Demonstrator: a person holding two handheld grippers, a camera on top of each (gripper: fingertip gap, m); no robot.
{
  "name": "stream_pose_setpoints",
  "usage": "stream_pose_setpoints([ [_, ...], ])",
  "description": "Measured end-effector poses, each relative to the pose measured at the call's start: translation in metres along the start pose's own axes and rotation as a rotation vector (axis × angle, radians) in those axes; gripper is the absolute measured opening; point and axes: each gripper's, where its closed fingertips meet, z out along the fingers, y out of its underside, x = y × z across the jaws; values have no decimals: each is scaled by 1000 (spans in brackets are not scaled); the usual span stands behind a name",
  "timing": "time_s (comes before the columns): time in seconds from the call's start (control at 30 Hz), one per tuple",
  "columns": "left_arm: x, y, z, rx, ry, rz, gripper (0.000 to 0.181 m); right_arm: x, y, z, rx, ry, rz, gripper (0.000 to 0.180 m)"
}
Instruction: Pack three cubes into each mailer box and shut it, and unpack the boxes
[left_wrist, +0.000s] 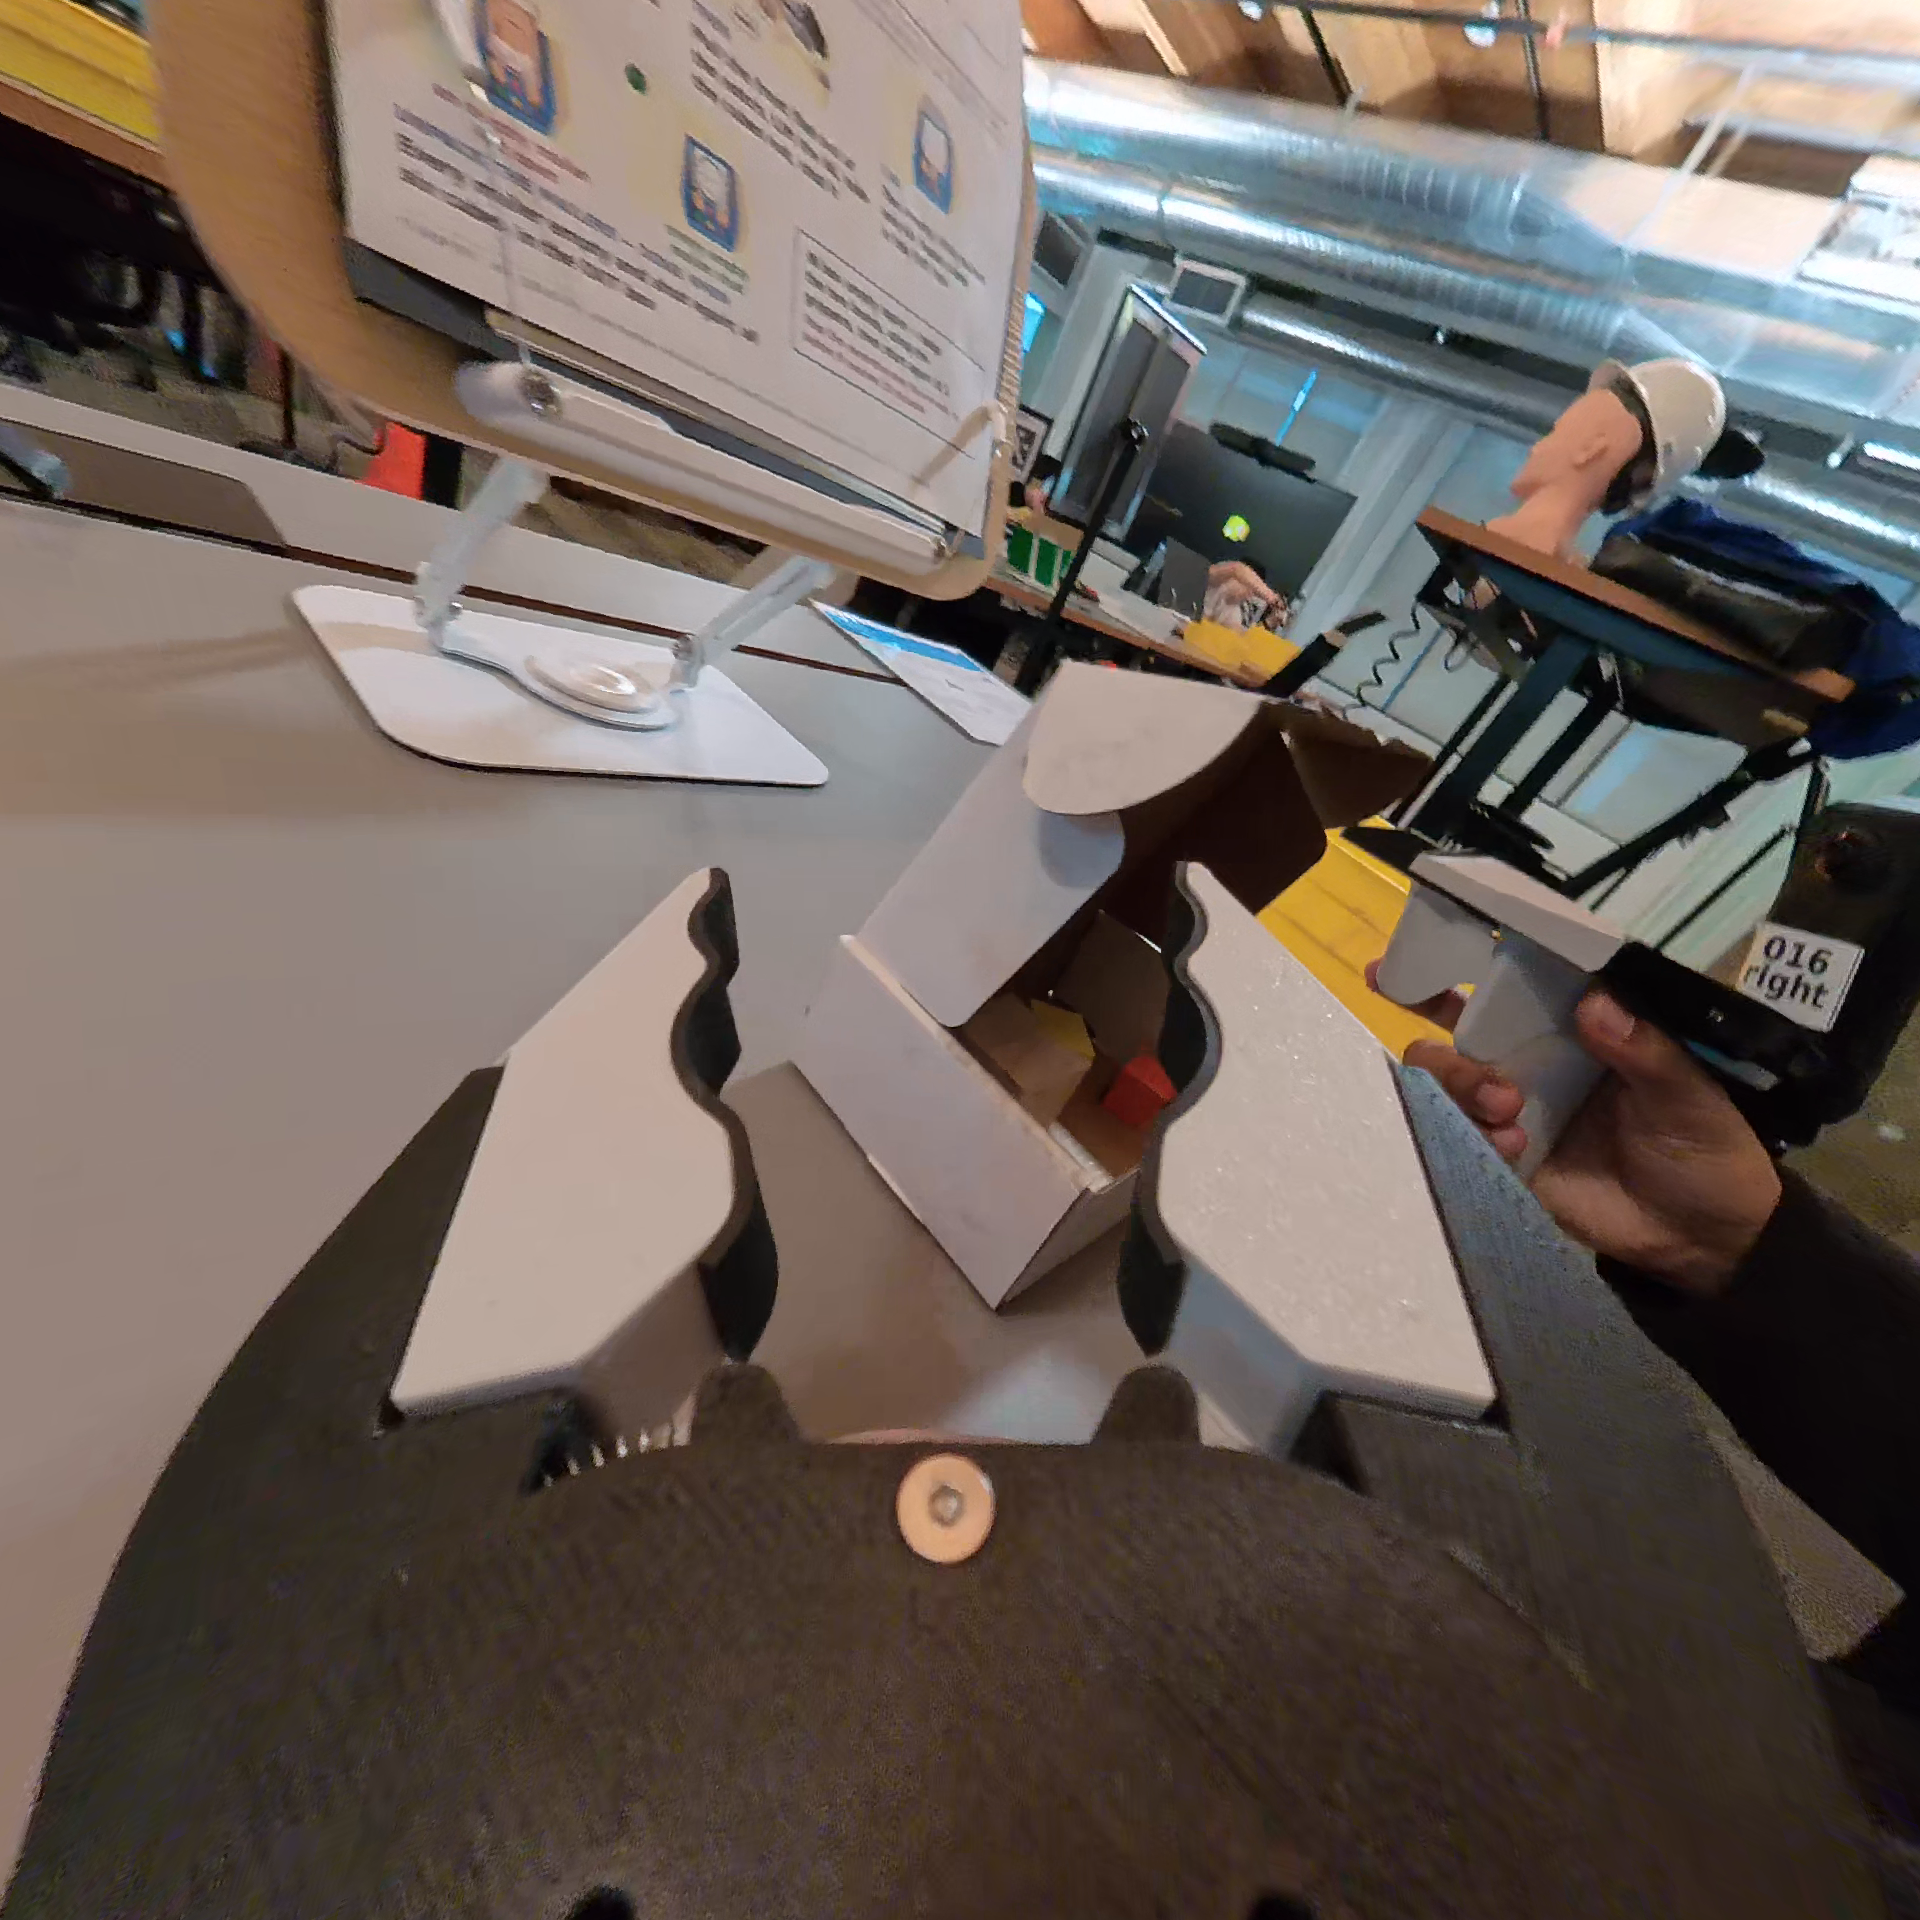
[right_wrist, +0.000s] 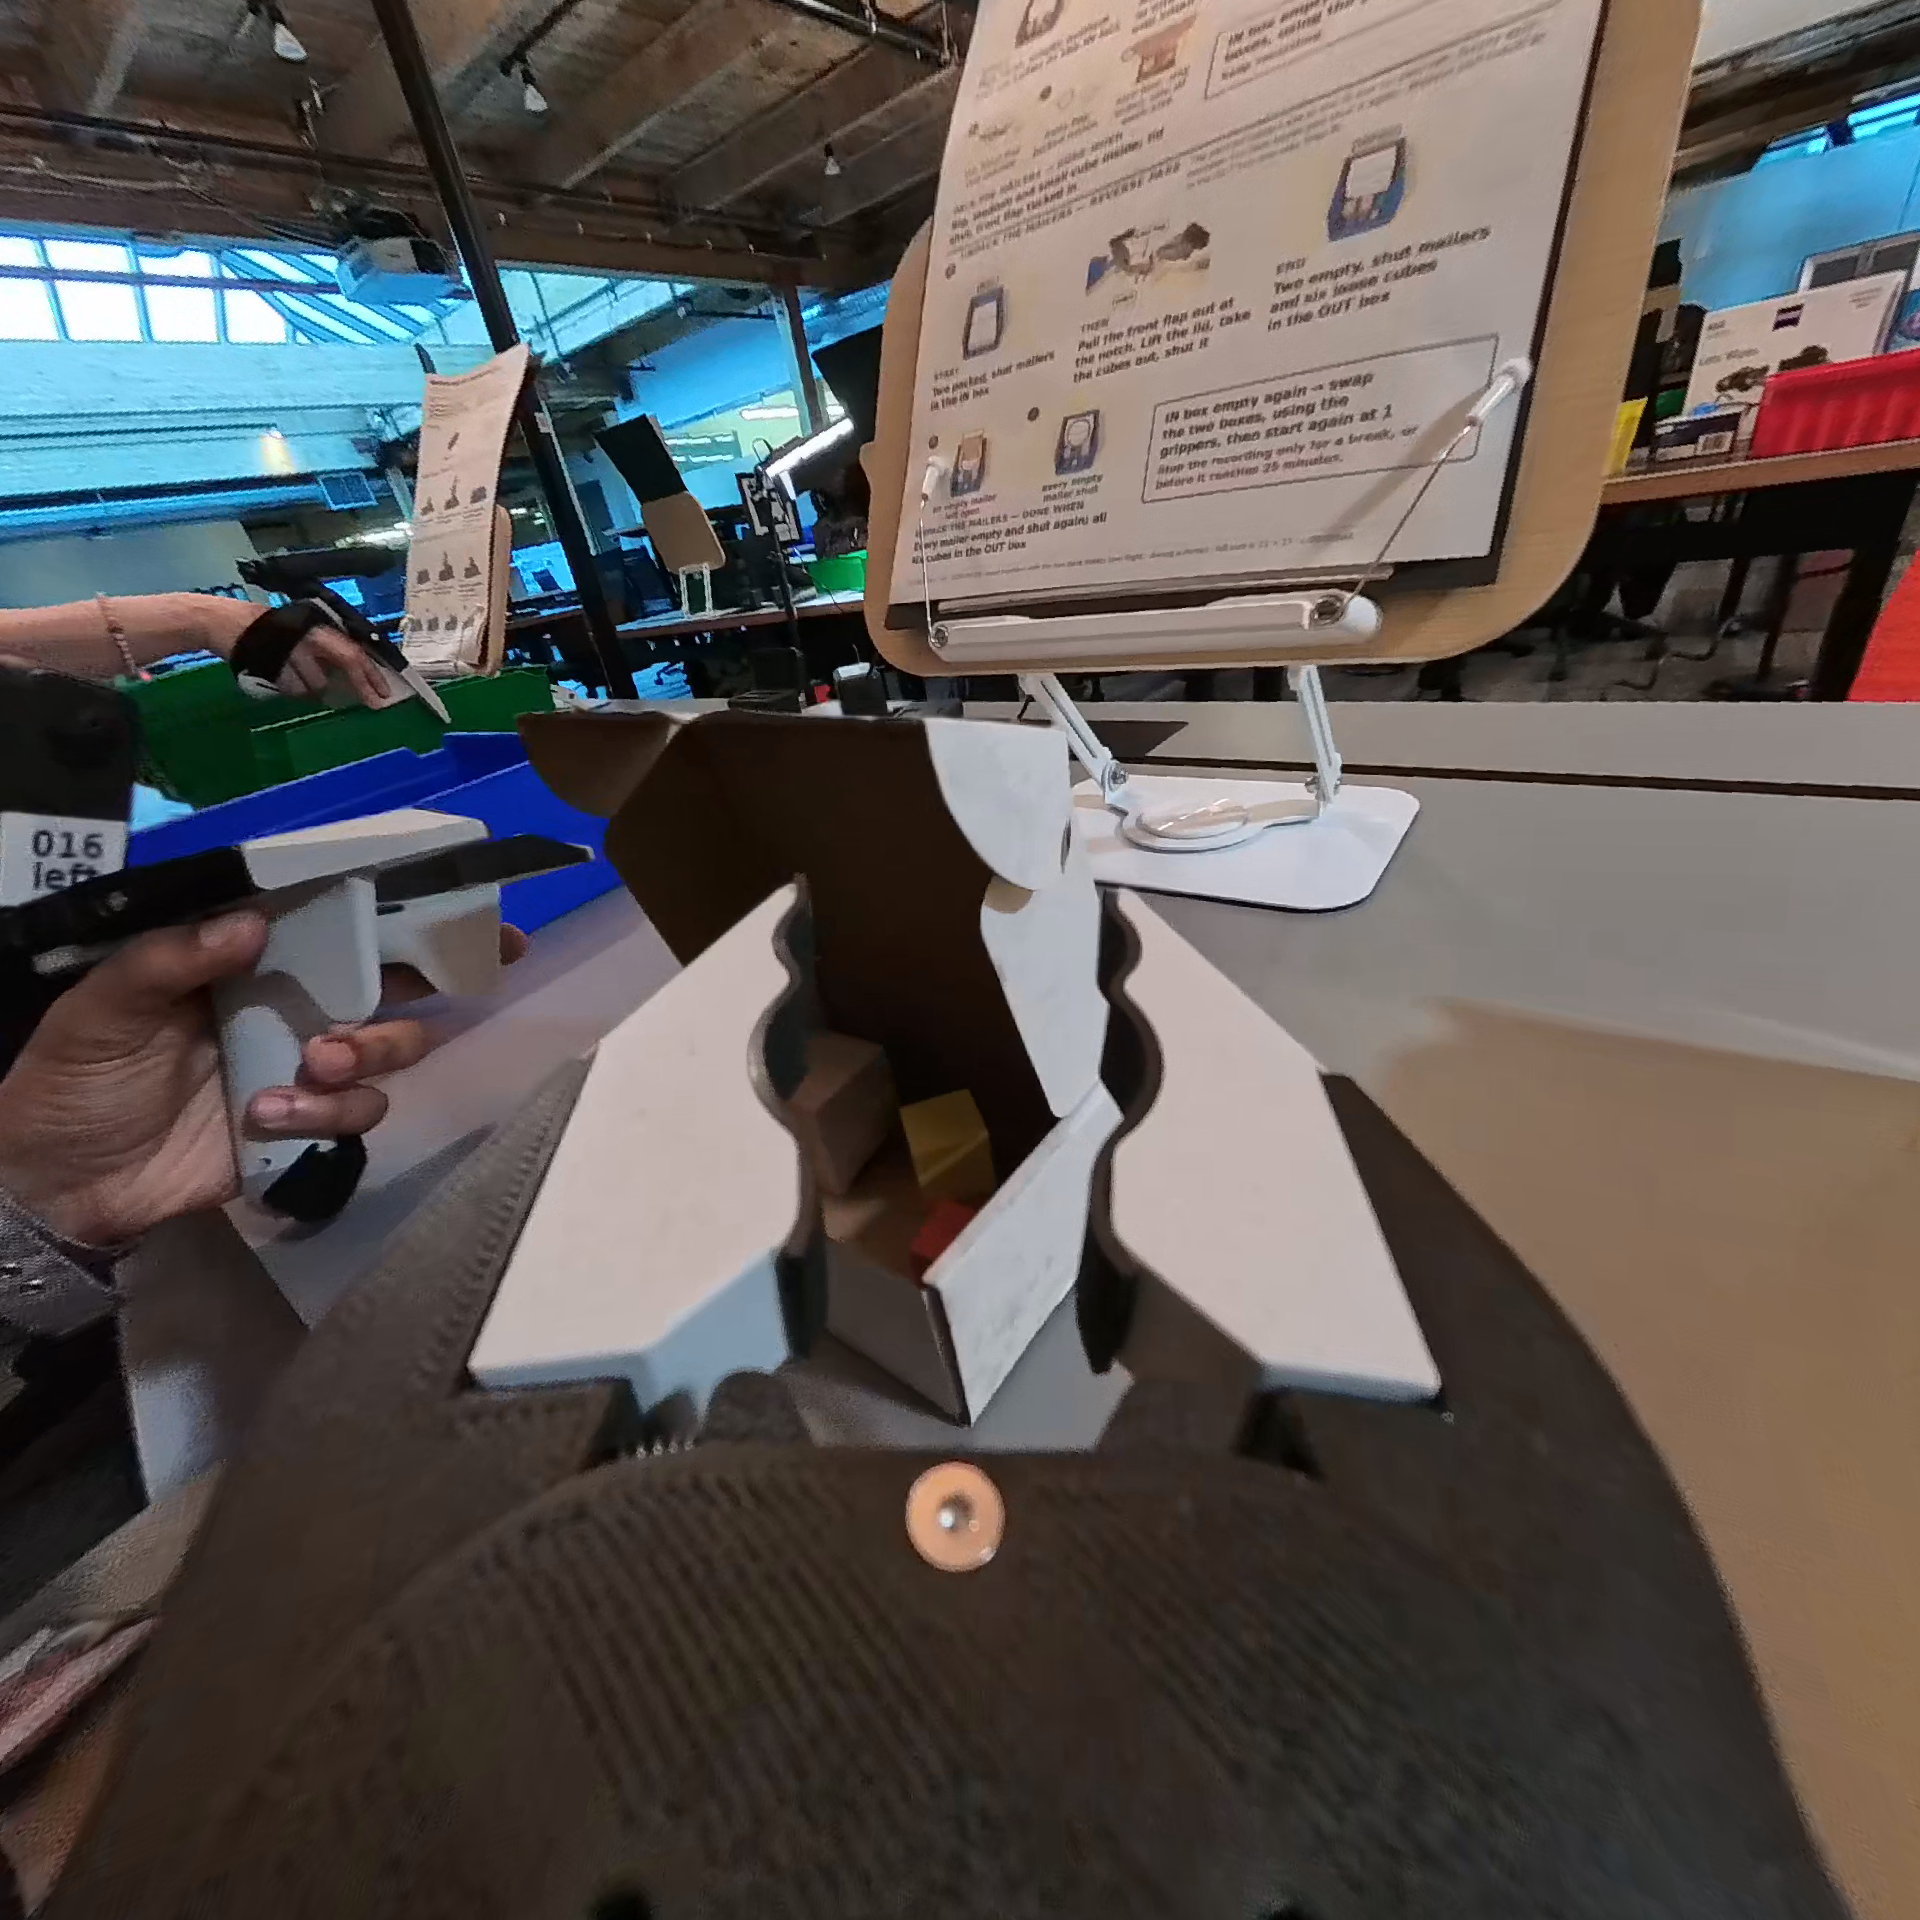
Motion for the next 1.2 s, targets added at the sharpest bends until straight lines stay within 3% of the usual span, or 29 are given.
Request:
stream_pose_setpoints([
  [0.3,7,5,-19,-24,-26,42,83,2,16,32,-90,-9,-24,64],
  [0.57,7,16,-26,-64,-55,41,84,18,25,46,-135,26,45,35],
  [0.7,10,18,-26,-69,-57,58,83,19,24,45,-134,39,23,30],
  [1.2,16,20,-14,-88,-27,69,83,16,26,38,-146,56,-97,27],
])
